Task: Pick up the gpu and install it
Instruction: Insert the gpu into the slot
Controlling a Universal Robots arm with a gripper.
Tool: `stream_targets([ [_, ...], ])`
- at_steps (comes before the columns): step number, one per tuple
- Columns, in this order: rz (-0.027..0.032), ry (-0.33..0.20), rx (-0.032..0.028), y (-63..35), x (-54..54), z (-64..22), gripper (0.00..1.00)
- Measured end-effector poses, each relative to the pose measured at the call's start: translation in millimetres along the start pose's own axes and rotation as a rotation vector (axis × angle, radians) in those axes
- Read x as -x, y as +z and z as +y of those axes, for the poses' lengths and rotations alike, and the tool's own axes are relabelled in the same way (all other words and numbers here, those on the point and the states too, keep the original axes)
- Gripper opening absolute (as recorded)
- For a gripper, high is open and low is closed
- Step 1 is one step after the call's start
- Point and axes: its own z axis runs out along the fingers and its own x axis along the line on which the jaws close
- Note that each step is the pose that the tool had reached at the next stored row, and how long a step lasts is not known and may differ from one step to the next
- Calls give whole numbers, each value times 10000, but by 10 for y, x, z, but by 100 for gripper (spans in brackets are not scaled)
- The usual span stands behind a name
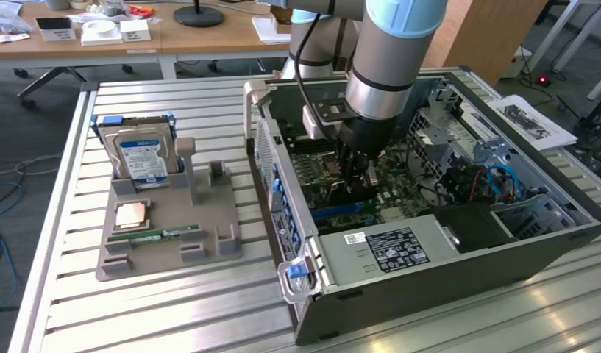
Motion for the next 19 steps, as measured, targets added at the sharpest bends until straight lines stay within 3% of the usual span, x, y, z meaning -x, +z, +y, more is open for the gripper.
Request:
stream_targets([
  [19, -1, 0, 2, 16, -1, 5, 27],
])
